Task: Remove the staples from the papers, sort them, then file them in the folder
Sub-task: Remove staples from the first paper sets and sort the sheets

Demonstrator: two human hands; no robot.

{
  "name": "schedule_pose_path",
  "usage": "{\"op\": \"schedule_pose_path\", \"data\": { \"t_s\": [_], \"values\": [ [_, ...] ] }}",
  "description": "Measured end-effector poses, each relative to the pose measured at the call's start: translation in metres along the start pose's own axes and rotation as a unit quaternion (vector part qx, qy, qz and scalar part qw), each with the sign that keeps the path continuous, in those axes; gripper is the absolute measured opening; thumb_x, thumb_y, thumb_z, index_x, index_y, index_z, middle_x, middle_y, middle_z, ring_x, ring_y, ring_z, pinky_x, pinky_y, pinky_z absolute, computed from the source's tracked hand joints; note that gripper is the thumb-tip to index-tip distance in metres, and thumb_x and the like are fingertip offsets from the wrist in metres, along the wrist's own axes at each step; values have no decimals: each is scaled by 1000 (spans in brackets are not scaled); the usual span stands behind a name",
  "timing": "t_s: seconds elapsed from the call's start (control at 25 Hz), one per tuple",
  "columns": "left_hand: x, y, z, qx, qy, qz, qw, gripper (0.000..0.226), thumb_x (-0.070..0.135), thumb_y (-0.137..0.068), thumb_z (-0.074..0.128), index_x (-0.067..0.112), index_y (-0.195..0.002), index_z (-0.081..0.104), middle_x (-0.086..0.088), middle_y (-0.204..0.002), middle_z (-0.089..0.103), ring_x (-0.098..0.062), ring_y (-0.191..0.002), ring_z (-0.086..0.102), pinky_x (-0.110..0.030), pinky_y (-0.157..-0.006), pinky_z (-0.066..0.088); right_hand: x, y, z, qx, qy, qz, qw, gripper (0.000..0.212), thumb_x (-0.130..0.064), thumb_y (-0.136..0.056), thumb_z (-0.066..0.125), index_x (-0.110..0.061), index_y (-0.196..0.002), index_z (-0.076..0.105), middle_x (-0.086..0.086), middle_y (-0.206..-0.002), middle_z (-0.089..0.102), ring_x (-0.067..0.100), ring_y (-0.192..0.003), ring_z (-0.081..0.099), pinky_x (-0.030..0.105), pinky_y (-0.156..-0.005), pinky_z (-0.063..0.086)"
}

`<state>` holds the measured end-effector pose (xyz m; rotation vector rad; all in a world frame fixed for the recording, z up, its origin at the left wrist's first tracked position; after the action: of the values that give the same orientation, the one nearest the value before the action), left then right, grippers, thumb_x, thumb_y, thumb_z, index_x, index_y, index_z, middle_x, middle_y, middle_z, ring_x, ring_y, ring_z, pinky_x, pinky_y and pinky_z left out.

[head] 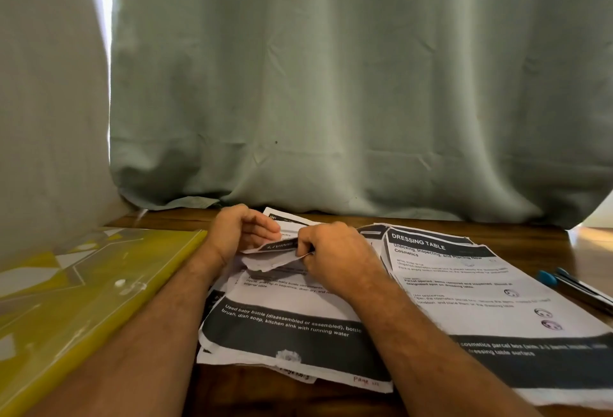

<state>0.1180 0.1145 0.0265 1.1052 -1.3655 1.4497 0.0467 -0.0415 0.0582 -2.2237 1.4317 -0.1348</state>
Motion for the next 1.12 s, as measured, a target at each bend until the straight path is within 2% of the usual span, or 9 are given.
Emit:
{"op": "schedule_pose_path", "data": {
  "t_s": [0.12, 0.16, 0.24, 0.36, 0.56, 0.72, 0.84, 1.04, 1.12],
  "values": [
    [-15, -14, -31, 115, -239, -13, 964, 16, 13, -92, 63, 15, -95, 78, -7, -99, 76, -19, -89, 69, -32, -81, 58, -5, 2, 7, -51, 15, -22, 998, 12, -18, -87, 62, -27, -79, 62, -9, -86, 64, 13, -85, 58, 33, -78, 54],
    [-21, -17, -32, 113, -303, -25, 946, 16, 17, -88, 71, 19, -102, 77, -5, -108, 74, -19, -96, 68, -36, -89, 57, -6, 2, 10, -65, 15, -24, 997, 14, -17, -86, 62, -27, -76, 61, -9, -84, 63, 13, -85, 57, 33, -78, 55],
    [-34, -21, -28, 85, -387, -51, 917, 41, 27, -80, 82, 18, -119, 70, -5, -121, 70, -21, -108, 65, -37, -97, 53, -6, 3, 13, -86, 11, -23, 996, 16, -16, -85, 63, -26, -73, 60, -9, -82, 61, 12, -84, 57, 30, -76, 54],
    [-34, -25, -23, 72, -423, -41, 902, 64, 34, -76, 86, 16, -132, 62, -7, -131, 66, -22, -117, 62, -38, -100, 51, -5, 3, 16, -104, 10, -24, 994, 14, -14, -84, 63, -25, -75, 62, -8, -83, 63, 13, -85, 57, 29, -76, 52],
    [-32, -27, -25, 92, -438, -23, 894, 66, 34, -77, 85, 15, -135, 59, -8, -129, 67, -24, -113, 64, -42, -97, 53, -9, 4, 15, -106, 24, -38, 993, 12, -13, -84, 62, -23, -78, 65, -7, -85, 64, 13, -85, 57, 28, -73, 52],
    [-20, -20, -27, 134, -449, -14, 884, 57, 31, -77, 86, 16, -128, 63, -7, -123, 68, -22, -104, 64, -32, -73, 51, -10, 6, 15, -107, 29, -41, 993, 12, -13, -84, 62, -23, -80, 66, -6, -86, 64, 14, -85, 57, 27, -70, 49],
    [-9, -16, -31, 172, -416, 14, 893, 28, 25, -80, 83, 19, -103, 69, -5, -112, 73, -16, -88, 64, -22, -55, 41, -12, 7, 12, -93, 32, -44, 994, 12, -14, -85, 61, -25, -80, 65, -5, -88, 64, 15, -85, 56, 26, -67, 44],
    [1, -9, -29, 191, -426, 50, 883, 10, 28, -90, 72, 21, -93, 65, -2, -100, 74, -13, -81, 63, -21, -54, 40, -12, 4, 9, -64, 22, -34, 997, 9, -18, -87, 62, -26, -85, 66, -6, -89, 64, 16, -88, 57, 32, -76, 53],
    [7, -7, -28, 201, -409, 72, 887, 14, 28, -89, 73, 23, -82, 63, 0, -91, 74, -13, -78, 66, -26, -58, 49, -10, 2, 4, -33, 27, -27, 999, 9, -20, -88, 61, -28, -87, 66, -6, -91, 65, 17, -89, 59, 36, -79, 55]
  ]
}}
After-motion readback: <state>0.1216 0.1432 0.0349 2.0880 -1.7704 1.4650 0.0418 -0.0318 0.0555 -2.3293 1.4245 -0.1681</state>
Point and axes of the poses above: each hand's wrist, its own y-axis away from the middle knuckle, its own z-axis out of the palm, x = y × z, the point moved 9 cm from there along -y, towards the middle knuckle
